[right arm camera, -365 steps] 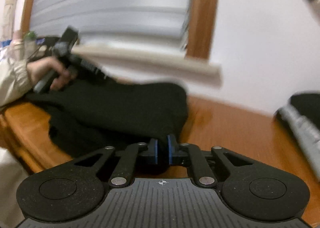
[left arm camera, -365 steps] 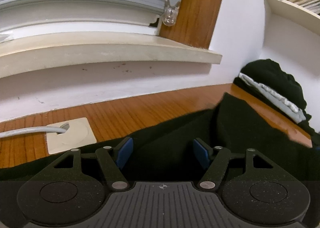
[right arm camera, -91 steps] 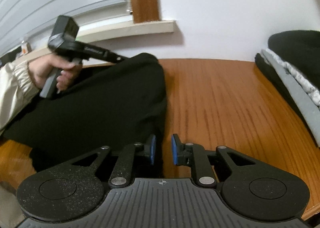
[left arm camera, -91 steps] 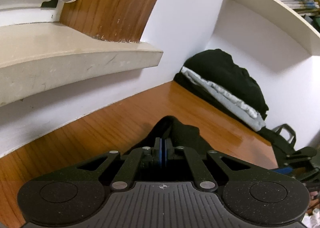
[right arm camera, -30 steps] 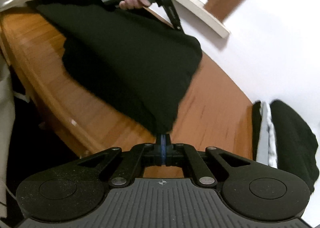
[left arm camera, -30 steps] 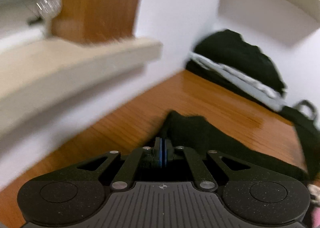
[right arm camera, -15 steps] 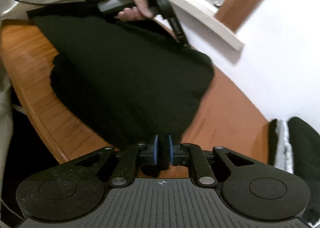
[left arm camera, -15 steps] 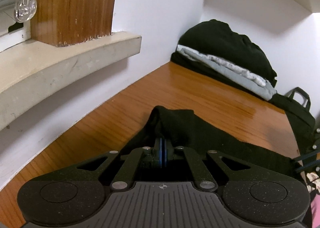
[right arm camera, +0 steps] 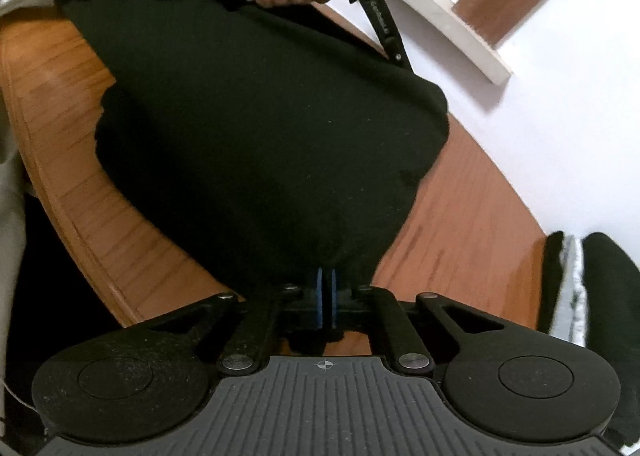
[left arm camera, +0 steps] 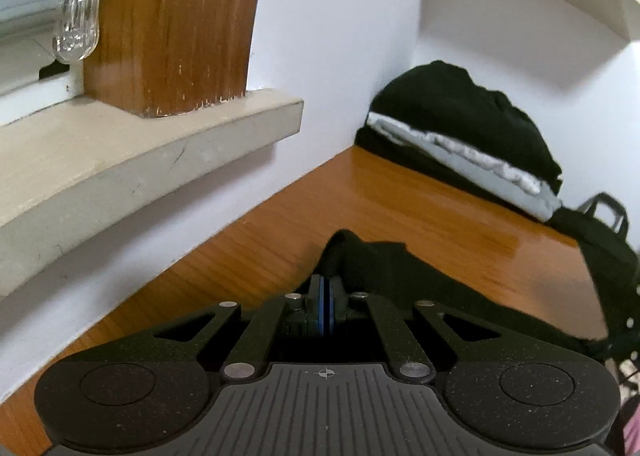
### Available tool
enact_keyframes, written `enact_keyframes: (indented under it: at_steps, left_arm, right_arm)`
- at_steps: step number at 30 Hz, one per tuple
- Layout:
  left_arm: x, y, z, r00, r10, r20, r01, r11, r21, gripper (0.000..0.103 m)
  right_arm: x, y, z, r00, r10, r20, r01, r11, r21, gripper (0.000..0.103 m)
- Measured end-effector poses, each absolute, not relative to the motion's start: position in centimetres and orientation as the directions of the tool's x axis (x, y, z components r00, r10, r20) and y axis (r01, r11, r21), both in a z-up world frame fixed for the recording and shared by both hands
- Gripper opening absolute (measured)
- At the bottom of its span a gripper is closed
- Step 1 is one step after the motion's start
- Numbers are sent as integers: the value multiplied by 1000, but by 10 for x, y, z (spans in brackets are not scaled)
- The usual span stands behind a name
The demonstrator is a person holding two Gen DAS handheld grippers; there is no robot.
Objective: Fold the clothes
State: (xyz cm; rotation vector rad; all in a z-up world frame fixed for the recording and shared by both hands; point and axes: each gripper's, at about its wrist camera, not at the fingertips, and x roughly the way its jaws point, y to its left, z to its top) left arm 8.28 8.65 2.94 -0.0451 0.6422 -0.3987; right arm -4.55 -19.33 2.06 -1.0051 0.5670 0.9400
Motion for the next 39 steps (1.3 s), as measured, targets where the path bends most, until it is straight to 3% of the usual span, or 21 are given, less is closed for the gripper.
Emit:
enact_keyframes:
  at_steps: [15,23,31,33,35,37,39]
  left_arm:
    - [85,61,26,742,-320,-589,354,933,-61,2]
    - [88,60,24,697,-384,-606,402,909,-114,2]
    - [91,69,25,681,-429,-593,422,892,-162,2]
    - [91,67,24,677,-433,-595,427,890,-161,2]
    - [92,67,23,673,-435,-598,430,888,-163,2]
    - [92,68,23,673,-437,-597,428,888,-169,2]
    - [93,69,23,682,-431,-591,416,893,-171,2]
  right_arm:
    - [-95,-225,49,501,388,-774,-865,215,-452,2]
    - [-111,-231,47,544,426,-723,-839,248,-485,5]
    - [-101,-249,29,539,472,-698,-842,301,-447,19]
    - [-96,-246,30,534,495,-685,-845,317,-430,35]
    - [-91,-244,33,529,523,-668,-849,331,-413,38]
    - [-81,-243,34,500,535,-681,-865,346,-363,34]
    - [-75,-242,31,477,532,-699,-876,353,-329,6]
